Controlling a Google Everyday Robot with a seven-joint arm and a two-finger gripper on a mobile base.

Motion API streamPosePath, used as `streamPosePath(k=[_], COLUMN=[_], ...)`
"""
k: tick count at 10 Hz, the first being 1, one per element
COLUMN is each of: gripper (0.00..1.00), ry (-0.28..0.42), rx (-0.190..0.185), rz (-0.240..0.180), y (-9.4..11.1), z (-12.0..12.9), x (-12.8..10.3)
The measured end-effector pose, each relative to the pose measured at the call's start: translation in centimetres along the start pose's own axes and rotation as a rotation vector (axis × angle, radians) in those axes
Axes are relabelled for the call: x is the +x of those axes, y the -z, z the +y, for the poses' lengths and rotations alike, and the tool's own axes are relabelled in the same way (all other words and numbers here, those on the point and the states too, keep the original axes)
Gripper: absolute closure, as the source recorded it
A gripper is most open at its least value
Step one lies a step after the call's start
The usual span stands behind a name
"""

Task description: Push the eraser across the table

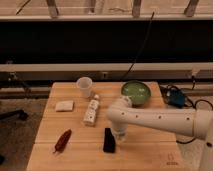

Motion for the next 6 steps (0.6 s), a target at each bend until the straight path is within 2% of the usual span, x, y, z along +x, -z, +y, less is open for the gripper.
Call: streamPosePath(k=[6], gripper=[1.0], ry=[0.031], rx=[-0.002], rz=[0.003], y=[0.1], z=[-0.5], x=[-1.1])
